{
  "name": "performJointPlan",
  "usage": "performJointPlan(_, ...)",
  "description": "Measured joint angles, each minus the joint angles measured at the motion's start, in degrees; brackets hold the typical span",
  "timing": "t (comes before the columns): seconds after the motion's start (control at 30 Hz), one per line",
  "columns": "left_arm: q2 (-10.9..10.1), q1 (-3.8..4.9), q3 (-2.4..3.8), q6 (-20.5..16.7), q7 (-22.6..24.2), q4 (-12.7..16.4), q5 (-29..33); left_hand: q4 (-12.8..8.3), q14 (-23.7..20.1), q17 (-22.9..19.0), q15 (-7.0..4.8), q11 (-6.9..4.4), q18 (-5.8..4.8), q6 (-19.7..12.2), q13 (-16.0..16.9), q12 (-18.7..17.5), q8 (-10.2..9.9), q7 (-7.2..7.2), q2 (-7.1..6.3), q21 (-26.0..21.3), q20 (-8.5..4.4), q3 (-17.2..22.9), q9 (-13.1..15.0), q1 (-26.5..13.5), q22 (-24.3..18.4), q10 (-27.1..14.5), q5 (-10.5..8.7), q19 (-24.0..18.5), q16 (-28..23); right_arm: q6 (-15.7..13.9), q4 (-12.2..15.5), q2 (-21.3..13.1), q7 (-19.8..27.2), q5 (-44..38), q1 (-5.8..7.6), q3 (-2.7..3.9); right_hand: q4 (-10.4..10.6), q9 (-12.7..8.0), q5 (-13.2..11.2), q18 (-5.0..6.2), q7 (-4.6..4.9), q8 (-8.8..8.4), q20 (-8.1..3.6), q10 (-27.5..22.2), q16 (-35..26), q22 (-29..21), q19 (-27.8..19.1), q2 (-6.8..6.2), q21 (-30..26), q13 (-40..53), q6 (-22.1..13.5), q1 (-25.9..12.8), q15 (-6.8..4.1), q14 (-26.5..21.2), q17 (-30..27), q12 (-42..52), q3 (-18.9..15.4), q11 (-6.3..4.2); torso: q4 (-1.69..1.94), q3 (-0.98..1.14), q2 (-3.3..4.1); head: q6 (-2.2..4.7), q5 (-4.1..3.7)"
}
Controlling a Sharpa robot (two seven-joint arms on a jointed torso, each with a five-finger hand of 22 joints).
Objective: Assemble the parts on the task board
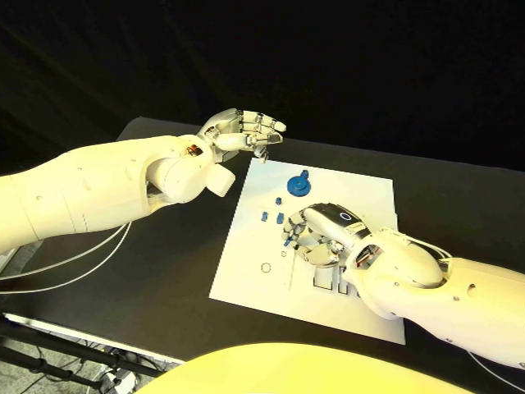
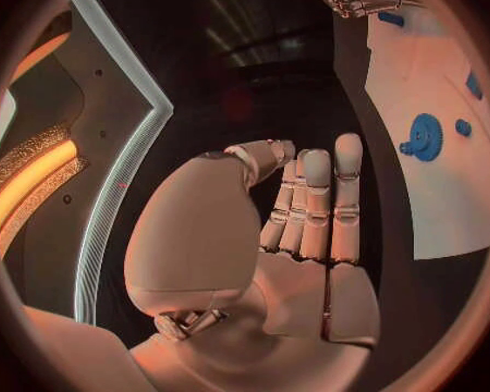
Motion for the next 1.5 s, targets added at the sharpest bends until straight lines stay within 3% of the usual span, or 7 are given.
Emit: performJointPlan(1.5,0.3,0.0,-0.05,0.2,-0.8,-0.6,-0.5,0.0,0.0,-0.1,0.0,0.0,0.0,-0.2,0.0,0.3,0.3,0.21,0.0,0.0,0.0,0.0,0.0,0.0,0.0,-0.4,0.0,0.0,0.0,2.9,0.7,0.2,-0.4,-0.8,-0.35,-0.43,-0.2,0.1,-0.2,0.0,0.07,0.19,0.0,0.0,0.0,0.0,0.0,0.23,0.0,0.0,0.0,-0.3,0.0,0.0,-0.1,0.2,0.1,0.04,0.01,0.07,0.01,-0.23,0.15)
